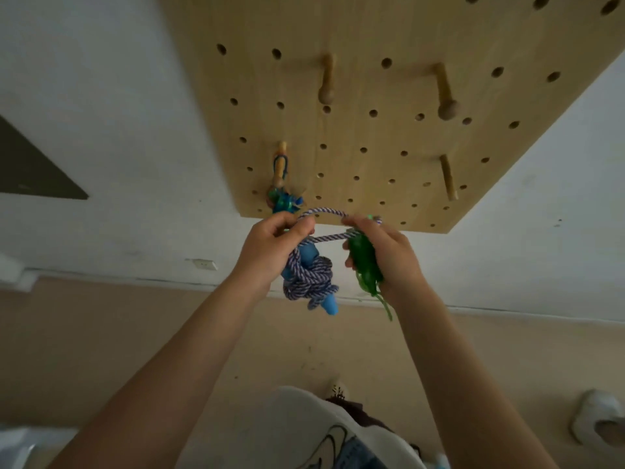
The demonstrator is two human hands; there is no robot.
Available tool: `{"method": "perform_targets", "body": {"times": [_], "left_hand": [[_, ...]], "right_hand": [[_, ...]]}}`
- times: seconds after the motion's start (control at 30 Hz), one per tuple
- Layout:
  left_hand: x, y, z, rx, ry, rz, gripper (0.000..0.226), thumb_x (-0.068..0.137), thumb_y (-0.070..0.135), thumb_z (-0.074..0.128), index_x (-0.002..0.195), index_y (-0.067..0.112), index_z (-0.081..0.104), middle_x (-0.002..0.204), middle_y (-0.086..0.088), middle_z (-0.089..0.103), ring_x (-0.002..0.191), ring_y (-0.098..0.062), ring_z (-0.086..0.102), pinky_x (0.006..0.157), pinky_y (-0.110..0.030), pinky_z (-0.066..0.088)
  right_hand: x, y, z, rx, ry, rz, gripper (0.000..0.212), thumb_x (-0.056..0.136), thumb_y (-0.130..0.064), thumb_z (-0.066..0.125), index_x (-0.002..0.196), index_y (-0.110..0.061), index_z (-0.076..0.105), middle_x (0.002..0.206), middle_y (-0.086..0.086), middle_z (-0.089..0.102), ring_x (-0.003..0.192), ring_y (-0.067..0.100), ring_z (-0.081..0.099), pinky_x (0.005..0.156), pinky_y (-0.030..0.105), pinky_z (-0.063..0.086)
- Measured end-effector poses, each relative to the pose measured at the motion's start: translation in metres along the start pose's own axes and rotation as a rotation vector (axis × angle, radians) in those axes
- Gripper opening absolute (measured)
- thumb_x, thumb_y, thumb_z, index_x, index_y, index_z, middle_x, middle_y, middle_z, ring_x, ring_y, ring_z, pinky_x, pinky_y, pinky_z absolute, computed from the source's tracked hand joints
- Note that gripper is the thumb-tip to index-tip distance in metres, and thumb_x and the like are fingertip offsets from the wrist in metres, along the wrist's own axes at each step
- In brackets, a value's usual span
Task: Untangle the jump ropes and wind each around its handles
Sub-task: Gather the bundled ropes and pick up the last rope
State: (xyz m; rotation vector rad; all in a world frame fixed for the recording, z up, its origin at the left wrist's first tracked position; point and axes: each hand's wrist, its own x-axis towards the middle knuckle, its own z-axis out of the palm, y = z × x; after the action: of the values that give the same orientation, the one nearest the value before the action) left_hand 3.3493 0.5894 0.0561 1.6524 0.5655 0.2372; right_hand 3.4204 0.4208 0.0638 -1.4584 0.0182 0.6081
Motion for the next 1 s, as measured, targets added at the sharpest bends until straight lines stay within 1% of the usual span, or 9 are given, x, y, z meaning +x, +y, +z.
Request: {"method": "perform_targets", "body": {"times": [0.07,0.13,0.23,0.3,0.43,0.53,0.67,0.83,1.0], "left_hand": [[0.008,0.005,0.008,0.044,0.001,-0.034,0.037,0.092,0.04,0.066,0.082,0.005,0.072,0.061,0.015,0.064,0.064,0.001,0.058,0.071,-0.025,0.044],[0.014,0.011,0.016,0.103,-0.027,-0.069,0.038,0.092,0.046,0.062,0.069,0.019,0.073,0.052,0.015,0.051,0.055,0.0,0.051,0.063,-0.024,0.038],[0.021,0.024,0.026,0.126,0.0,-0.067,0.049,0.091,0.052,0.059,0.052,0.024,0.063,0.063,-0.002,0.061,0.064,-0.008,0.056,0.069,-0.029,0.04],[0.024,0.035,0.027,0.079,0.028,-0.017,0.047,0.093,0.049,0.058,0.055,0.021,0.058,0.062,-0.001,0.062,0.063,-0.008,0.058,0.07,-0.029,0.042],[0.032,0.056,0.019,-0.089,-0.009,0.111,0.034,0.098,0.029,0.057,0.067,0.019,0.067,0.051,-0.004,0.045,0.049,-0.011,0.049,0.06,-0.024,0.044],[0.042,0.072,0.011,-0.178,0.009,0.186,0.026,0.096,0.03,0.058,0.074,0.028,0.072,0.047,0.002,0.038,0.044,-0.015,0.039,0.054,-0.025,0.042],[0.057,0.103,0.001,-0.253,0.061,0.256,0.016,0.098,0.026,0.058,0.084,0.02,0.063,0.048,0.006,0.036,0.042,-0.012,0.032,0.047,-0.022,0.037],[0.08,0.128,0.002,-0.235,0.085,0.299,0.013,0.099,0.027,0.059,0.088,0.02,0.062,0.051,0.006,0.039,0.044,-0.011,0.036,0.048,-0.022,0.04],[0.103,0.129,0.009,-0.142,0.116,0.237,0.019,0.097,0.033,0.061,0.087,0.017,0.063,0.054,0.008,0.05,0.046,-0.01,0.048,0.05,-0.023,0.044]], "right_hand": [[0.016,-0.005,-0.011,0.071,-0.001,-0.04,0.023,0.088,-0.032,0.07,0.101,-0.014,0.077,0.077,0.006,0.067,0.065,0.025,0.062,0.067,0.035,0.05],[0.03,-0.014,-0.018,0.054,-0.09,-0.064,0.027,0.086,-0.03,0.072,0.102,-0.009,0.075,0.081,0.007,0.067,0.067,0.025,0.062,0.069,0.036,0.05],[0.042,-0.031,-0.017,-0.057,-0.281,-0.127,0.023,0.085,-0.024,0.071,0.098,-0.005,0.072,0.085,0.011,0.07,0.066,0.022,0.063,0.065,0.033,0.053],[0.049,-0.045,-0.014,-0.15,-0.369,-0.18,0.009,0.088,-0.013,0.069,0.094,-0.008,0.072,0.081,0.005,0.072,0.063,0.015,0.065,0.06,0.028,0.054],[0.062,-0.071,-0.006,-0.329,-0.533,-0.296,0.014,0.086,-0.005,0.072,0.099,-0.01,0.072,0.079,-0.002,0.072,0.069,0.011,0.065,0.065,0.028,0.057],[0.068,-0.086,0.001,-0.379,-0.494,-0.363,0.013,0.084,-0.012,0.075,0.097,-0.012,0.073,0.077,-0.002,0.07,0.07,0.012,0.064,0.069,0.031,0.057],[0.068,-0.109,0.003,-0.297,-0.373,-0.412,0.021,0.086,-0.029,0.072,0.095,-0.009,0.072,0.087,0.011,0.073,0.073,0.024,0.065,0.072,0.043,0.057],[0.075,-0.138,0.014,-0.259,-0.209,-0.489,0.03,0.088,-0.041,0.069,0.093,-0.012,0.073,0.087,0.014,0.073,0.065,0.023,0.064,0.067,0.04,0.056],[0.101,-0.14,0.025,-0.389,-0.057,-0.388,0.06,0.084,-0.056,0.067,0.096,0.002,0.065,0.087,0.023,0.07,0.059,0.022,0.063,0.062,0.035,0.053]]}}
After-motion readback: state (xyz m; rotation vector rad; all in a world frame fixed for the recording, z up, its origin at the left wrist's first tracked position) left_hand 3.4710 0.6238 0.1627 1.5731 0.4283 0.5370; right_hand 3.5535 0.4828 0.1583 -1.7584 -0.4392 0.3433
